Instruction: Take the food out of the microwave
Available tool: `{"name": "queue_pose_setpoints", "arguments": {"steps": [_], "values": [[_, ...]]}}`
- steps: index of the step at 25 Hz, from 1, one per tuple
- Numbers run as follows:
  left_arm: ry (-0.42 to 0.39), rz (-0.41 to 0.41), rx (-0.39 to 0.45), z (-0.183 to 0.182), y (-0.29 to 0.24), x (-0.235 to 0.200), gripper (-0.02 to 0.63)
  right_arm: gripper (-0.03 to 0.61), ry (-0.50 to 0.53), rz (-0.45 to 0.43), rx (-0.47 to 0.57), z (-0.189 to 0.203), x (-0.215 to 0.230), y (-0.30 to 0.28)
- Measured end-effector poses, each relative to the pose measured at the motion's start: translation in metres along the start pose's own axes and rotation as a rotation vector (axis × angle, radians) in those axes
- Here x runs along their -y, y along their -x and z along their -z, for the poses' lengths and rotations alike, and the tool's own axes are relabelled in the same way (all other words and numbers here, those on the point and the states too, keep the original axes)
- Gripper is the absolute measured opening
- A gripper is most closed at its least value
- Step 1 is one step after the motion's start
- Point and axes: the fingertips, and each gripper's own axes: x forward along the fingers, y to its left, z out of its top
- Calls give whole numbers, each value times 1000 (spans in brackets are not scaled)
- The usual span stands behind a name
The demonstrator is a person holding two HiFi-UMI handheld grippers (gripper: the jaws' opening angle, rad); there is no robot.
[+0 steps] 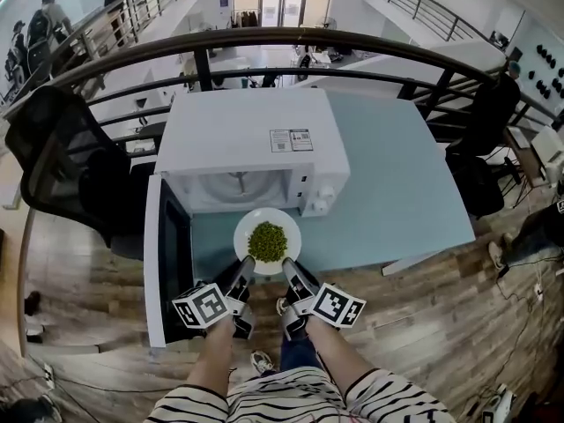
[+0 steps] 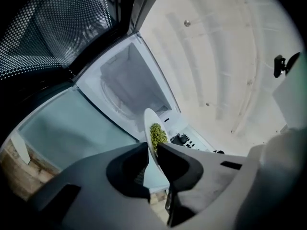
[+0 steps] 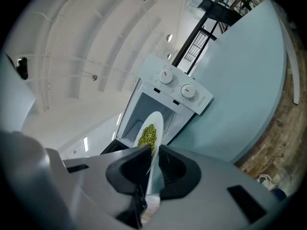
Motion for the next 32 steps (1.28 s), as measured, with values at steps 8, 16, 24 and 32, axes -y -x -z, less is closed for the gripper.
{"name": "queue_pose_setpoints", "arguments": {"steps": [8, 16, 24, 32], "values": [[2, 38, -5, 19, 26, 26, 71, 63, 0, 14, 39, 11, -13, 40], [11, 72, -15, 37, 47, 46, 69, 61, -3, 27, 66, 20, -24, 76], [27, 88, -10, 53, 71, 62, 66, 61, -12, 14, 27, 35, -32, 100], [46, 63, 13, 78, 91, 81, 64, 61, -19, -9, -31, 40, -35, 130]]}}
